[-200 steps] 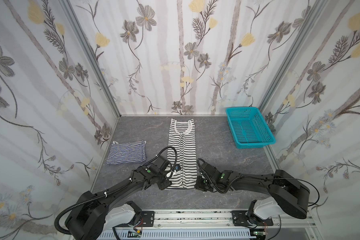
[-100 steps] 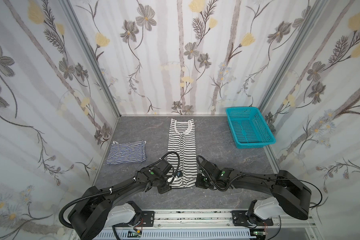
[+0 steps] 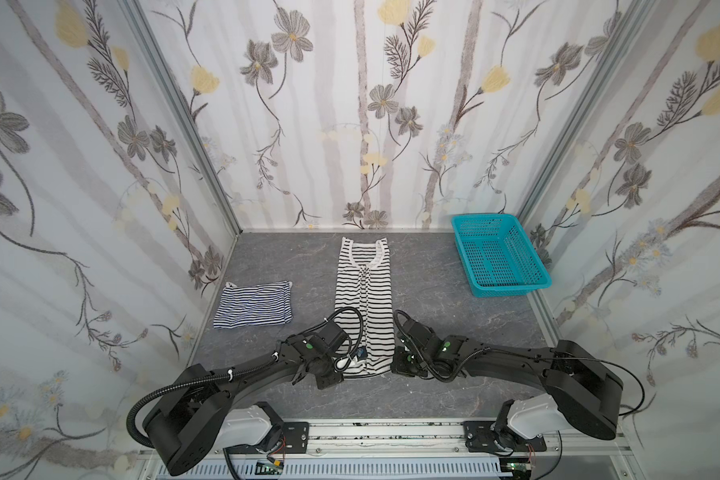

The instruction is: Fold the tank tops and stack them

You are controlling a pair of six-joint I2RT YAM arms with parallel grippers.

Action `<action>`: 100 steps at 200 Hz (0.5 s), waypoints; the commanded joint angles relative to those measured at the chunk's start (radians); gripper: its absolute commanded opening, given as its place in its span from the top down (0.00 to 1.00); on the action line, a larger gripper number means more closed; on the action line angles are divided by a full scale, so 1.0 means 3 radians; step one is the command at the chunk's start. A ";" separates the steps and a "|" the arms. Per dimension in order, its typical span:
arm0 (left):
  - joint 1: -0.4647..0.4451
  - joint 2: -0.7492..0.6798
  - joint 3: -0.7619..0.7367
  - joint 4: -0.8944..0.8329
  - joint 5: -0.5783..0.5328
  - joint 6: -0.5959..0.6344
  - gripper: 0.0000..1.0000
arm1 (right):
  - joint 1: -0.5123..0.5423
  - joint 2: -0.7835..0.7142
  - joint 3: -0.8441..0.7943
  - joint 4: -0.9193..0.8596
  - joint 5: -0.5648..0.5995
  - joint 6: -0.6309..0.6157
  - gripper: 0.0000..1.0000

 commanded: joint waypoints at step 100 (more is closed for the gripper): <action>-0.0083 0.0340 0.0076 -0.0033 -0.0127 0.0090 0.80 | -0.0123 -0.0130 0.0010 0.0118 0.0033 -0.0043 1.00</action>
